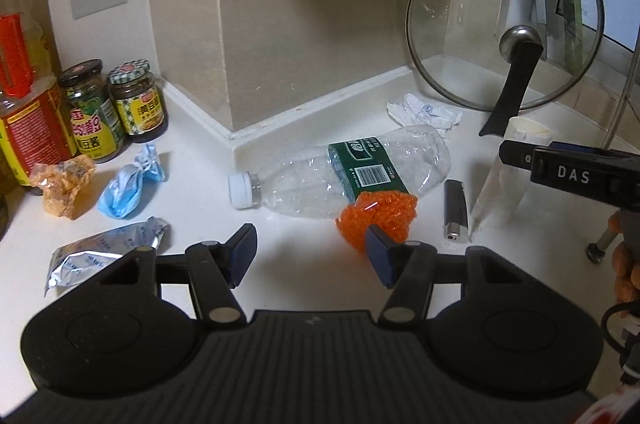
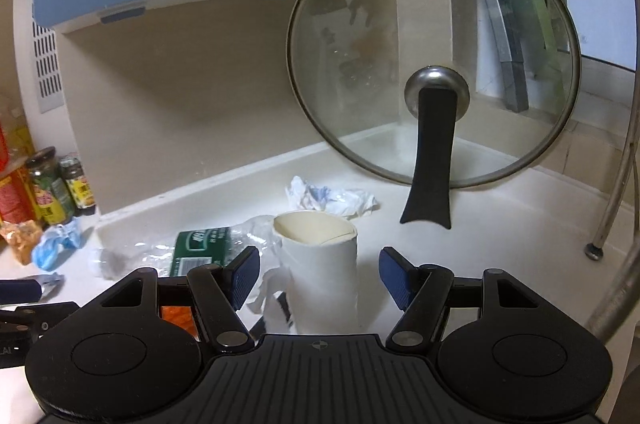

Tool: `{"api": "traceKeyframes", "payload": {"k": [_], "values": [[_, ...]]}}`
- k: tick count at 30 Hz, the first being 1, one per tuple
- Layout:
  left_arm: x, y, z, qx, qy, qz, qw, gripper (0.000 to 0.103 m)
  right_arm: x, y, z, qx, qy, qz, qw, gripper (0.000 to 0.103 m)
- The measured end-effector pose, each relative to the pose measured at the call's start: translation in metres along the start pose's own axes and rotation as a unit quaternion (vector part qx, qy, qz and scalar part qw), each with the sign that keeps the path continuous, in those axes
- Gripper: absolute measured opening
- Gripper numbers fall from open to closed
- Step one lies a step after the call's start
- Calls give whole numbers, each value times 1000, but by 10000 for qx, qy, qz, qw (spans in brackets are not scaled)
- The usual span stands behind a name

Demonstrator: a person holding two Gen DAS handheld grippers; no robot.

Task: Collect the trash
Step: 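Grasp the white paper cup with the right gripper while the left gripper grasps the orange scrubber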

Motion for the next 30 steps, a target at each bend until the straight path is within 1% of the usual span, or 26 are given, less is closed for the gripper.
{"api": "traceKeyframes", "payload": {"k": [6, 8, 10, 11, 16, 21, 30], "values": [[-16, -1, 10, -79, 92, -54, 9999, 57, -6, 3, 1, 68, -19, 67, 10000, 66], [-22, -1, 13, -106, 134, -69, 9998, 57, -6, 3, -1, 164, -13, 114, 9998, 64], [-26, -1, 16, -129, 179, -90, 9997, 57, -7, 3, -2, 274, -34, 111, 9996, 48], [-28, -1, 18, -143, 201, -99, 9996, 57, -8, 4, -3, 292, -59, 103, 9995, 44], [-38, 1, 27, -230, 335, -135, 9991, 57, -5, 2, 0, 358, -59, 218, 9991, 44], [-47, 4, 34, -299, 392, -202, 9986, 63, 4, -2, 4, 448, 14, 326, 9985, 43], [-66, 10, 41, -460, 361, -298, 9978, 62, 5, -5, 14, 290, 20, 297, 9991, 44]]}}
Point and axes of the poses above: each gripper's, at about its wrist camera, not at the fingertips, and x roughly against the way its jaws point, z to its right, y to its underside, the point moved 10 cm from there along -x, roughly the way its jaws point, and after that the axes turned 10 degrees about x, right-handed, at the moved point
